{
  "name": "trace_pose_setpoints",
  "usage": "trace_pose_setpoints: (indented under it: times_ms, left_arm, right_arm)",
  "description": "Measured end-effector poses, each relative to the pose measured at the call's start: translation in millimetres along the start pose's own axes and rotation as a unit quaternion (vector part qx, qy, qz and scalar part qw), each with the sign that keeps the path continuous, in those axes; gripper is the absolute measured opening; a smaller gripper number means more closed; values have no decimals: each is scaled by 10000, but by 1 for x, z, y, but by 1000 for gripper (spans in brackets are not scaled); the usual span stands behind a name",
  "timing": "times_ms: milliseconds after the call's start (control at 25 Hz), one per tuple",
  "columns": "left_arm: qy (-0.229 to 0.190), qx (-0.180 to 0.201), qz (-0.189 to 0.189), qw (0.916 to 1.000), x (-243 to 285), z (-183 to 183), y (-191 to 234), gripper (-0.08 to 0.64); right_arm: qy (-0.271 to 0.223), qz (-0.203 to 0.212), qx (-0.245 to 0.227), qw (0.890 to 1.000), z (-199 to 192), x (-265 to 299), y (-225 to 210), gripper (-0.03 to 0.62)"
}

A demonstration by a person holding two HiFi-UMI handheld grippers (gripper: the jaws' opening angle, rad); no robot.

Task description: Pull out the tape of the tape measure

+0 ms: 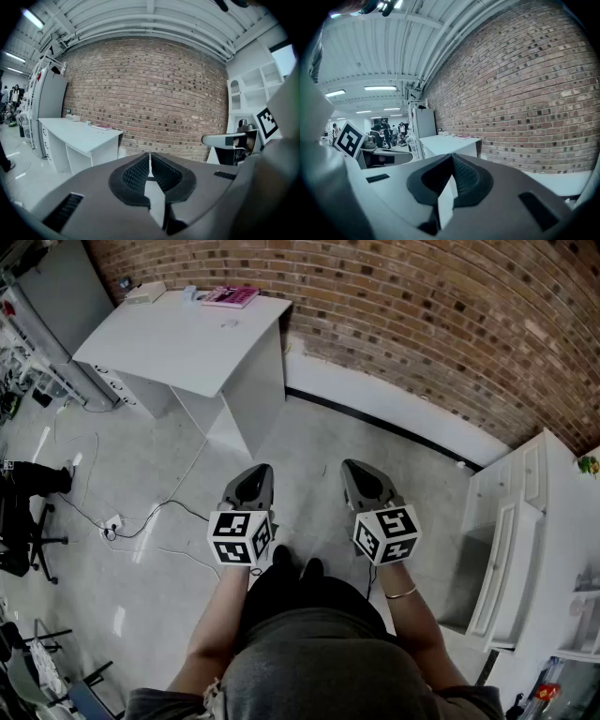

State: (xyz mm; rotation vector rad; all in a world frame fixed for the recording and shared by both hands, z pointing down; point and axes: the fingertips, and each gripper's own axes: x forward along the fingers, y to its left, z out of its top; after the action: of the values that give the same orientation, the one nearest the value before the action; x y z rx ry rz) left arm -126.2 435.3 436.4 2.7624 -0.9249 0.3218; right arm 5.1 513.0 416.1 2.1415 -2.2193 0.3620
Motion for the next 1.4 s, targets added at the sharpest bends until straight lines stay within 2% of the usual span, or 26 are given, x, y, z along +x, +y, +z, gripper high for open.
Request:
trace_pose_setpoints:
  times_ms: [160, 400, 600, 760, 1040, 1280, 1400]
  left_arm:
    - [-46, 44, -23, 10000, 5, 2, -9, 32]
    - [35, 40, 198, 9998, 10, -2, -4, 32]
    - [99, 100, 72, 9999, 18, -3, -9, 34]
    - [104, 67, 22, 9999, 25, -1, -14, 69]
    - [217, 50, 19, 9997, 39, -2, -16, 106]
    - [267, 89, 31, 9996, 60, 3, 1, 133]
    - [265, -15, 24, 9996, 75, 5, 16, 133]
  right_arm:
    - [153, 11, -80, 9999, -7, 1, -7, 2]
    - [267, -65, 22, 9996, -18, 2, -19, 5]
    - [275, -208, 183, 9992, -20, 4, -35, 8]
    - [275, -225, 276, 9990, -20, 6, -44, 54]
    - [373, -178, 457, 9981, -25, 15, -55, 96]
    - [397, -118, 575, 9975, -22, 42, -62, 124]
    - [462, -79, 563, 9973, -22, 63, -64, 126]
